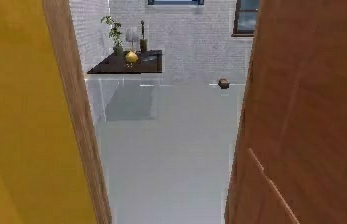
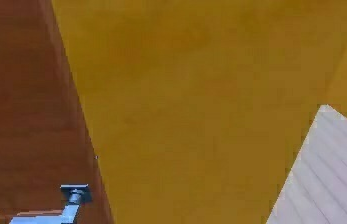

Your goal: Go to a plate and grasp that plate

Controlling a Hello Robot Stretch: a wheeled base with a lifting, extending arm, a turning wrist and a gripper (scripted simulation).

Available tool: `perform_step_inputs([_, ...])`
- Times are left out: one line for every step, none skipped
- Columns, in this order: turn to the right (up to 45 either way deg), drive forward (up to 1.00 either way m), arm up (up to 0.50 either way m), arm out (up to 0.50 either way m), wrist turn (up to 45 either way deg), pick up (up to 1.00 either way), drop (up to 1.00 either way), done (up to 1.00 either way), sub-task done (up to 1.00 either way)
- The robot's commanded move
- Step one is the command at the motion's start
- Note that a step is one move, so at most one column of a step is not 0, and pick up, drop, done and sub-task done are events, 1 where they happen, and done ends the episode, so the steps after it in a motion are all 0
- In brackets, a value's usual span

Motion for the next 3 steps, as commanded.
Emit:
perform_step_inputs([0.0,0.50,0.00,0.00,0.0,0.00,0.00,0.00,0.00])
perform_step_inputs([3.0,0.00,0.00,0.00,0.0,0.00,0.00,0.00,0.00])
perform_step_inputs([0.0,0.80,0.00,0.00,0.0,0.00,0.00,0.00,0.00])
